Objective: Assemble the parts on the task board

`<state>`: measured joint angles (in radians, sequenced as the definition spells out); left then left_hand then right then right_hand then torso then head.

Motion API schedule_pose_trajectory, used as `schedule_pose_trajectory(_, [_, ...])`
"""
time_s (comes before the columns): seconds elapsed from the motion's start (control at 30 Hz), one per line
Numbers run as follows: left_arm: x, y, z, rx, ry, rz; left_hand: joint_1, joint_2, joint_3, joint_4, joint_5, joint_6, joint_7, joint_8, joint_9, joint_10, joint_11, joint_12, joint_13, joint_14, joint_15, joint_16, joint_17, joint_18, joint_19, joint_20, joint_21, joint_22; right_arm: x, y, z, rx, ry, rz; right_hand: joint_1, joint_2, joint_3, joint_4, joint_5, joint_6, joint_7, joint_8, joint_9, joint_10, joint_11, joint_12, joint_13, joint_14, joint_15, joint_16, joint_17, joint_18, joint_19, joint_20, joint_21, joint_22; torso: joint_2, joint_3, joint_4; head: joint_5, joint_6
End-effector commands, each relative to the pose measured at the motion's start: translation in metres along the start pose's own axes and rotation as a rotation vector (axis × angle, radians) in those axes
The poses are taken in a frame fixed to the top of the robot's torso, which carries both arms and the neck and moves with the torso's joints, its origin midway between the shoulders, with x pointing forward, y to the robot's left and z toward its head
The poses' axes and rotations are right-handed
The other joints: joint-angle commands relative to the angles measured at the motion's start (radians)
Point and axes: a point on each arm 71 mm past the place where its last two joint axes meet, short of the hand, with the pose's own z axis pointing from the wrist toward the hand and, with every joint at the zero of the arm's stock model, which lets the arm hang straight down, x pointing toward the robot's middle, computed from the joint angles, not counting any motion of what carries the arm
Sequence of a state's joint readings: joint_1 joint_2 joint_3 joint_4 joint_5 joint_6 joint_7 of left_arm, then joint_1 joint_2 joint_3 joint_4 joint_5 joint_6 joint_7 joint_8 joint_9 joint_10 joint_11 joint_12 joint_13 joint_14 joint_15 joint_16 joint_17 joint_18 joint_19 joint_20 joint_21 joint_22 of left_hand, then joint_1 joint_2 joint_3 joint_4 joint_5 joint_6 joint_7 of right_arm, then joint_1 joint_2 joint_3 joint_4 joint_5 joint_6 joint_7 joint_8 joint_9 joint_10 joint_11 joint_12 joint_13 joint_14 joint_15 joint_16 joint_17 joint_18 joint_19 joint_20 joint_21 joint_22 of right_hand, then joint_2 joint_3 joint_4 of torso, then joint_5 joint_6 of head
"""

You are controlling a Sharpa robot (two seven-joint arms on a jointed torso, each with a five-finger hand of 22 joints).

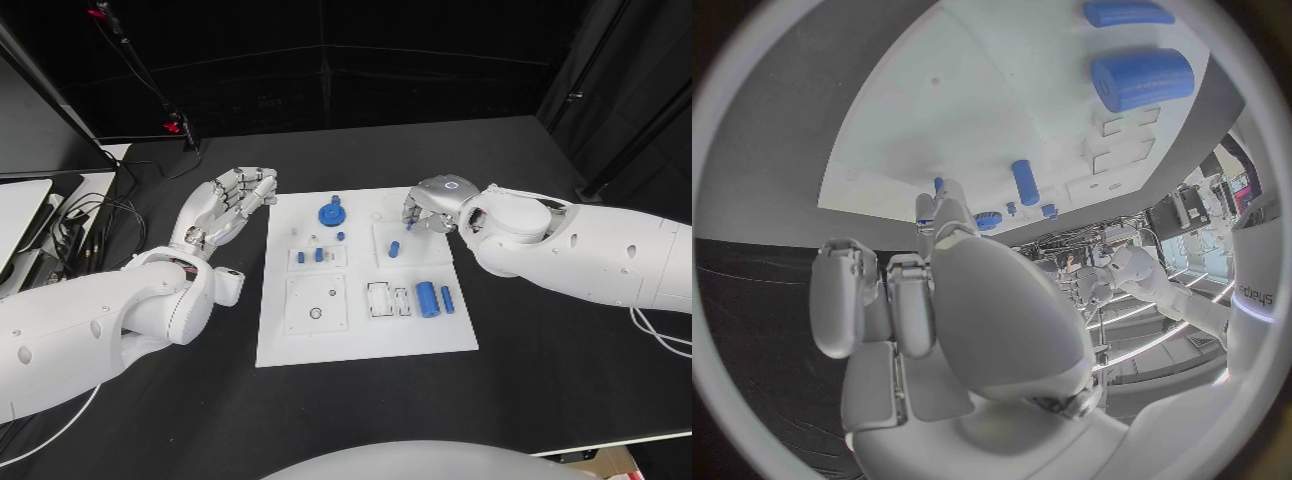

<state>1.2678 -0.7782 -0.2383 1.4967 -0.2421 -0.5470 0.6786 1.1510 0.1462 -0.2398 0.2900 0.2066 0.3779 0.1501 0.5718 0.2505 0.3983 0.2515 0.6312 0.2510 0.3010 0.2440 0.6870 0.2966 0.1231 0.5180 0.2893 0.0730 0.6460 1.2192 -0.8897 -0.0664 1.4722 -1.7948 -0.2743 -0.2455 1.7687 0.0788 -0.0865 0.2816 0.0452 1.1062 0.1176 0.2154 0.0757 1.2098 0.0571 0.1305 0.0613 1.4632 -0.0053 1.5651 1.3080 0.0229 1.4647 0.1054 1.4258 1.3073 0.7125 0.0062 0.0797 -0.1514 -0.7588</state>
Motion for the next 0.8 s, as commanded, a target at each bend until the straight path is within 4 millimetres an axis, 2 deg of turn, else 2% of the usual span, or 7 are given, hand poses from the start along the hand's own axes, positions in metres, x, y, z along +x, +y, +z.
schedule_pose_trajectory(0.03, [0.001,-0.01,0.0,0.128,0.004,-0.006,0.005,0.008,-0.001,0.0,0.004,0.008,0.139,0.004,-0.001,0.006,-0.001,0.005,-0.001,-0.007,-0.002,0.006,-0.001,-0.014,0.006,-0.001,-0.003,-0.001,-0.007,0.003,-0.002,-0.022,-0.063,0.01,0.003,0.002,0.007,0.002,0.003,0.008,-0.002,-0.006,0.001,0.008,0.0,-0.005,-0.001,0.108,-0.003,0.006,0.263,0.019,0.016,-0.007,0.001,0.163,0.0,-0.0002,0.0009,-0.001,0.0])
schedule_pose_trajectory(0.33, [0.001,-0.009,0.0,0.126,0.004,-0.006,0.006,0.009,-0.002,0.001,0.005,0.007,0.139,0.005,-0.003,0.005,-0.001,0.007,-0.003,-0.007,-0.002,0.008,-0.003,-0.014,0.007,0.0,-0.003,-0.002,-0.017,0.006,-0.012,-0.041,-0.097,0.013,0.004,0.0,0.01,0.002,0.003,0.009,-0.002,-0.008,0.0,0.012,0.001,-0.011,-0.001,0.108,-0.003,0.006,0.263,0.018,0.018,-0.007,0.004,0.165,0.0,-0.0002,0.0024,0.001,-0.001])
schedule_pose_trajectory(0.43, [0.001,-0.009,0.0,0.125,0.004,-0.005,0.006,0.009,-0.002,0.001,0.005,0.007,0.139,0.005,-0.003,0.005,-0.001,0.007,-0.003,-0.007,-0.002,0.008,-0.003,-0.014,0.007,0.0,-0.003,-0.002,-0.024,0.009,-0.015,-0.055,-0.116,0.012,0.005,0.0,0.013,0.001,0.003,0.011,-0.002,-0.009,0.0,0.014,0.001,-0.013,-0.001,0.108,-0.002,0.006,0.263,0.017,0.019,-0.006,0.005,0.166,0.0,-0.0002,0.0009,0.003,-0.001])
schedule_pose_trajectory(0.8, [0.002,-0.009,0.001,0.125,0.005,-0.005,0.006,0.009,-0.002,0.001,0.005,0.007,0.139,0.005,-0.003,0.005,-0.001,0.007,-0.003,-0.007,-0.002,0.008,-0.003,-0.014,0.007,0.0,-0.003,-0.002,-0.04,0.035,-0.014,-0.147,-0.192,0.038,0.006,-0.001,0.019,0.002,0.003,0.015,0.0,-0.011,0.0,0.022,0.004,-0.021,-0.001,0.108,-0.001,0.006,0.263,0.016,0.022,-0.006,0.009,0.168,0.0,0.0001,0.0016,0.016,-0.007])
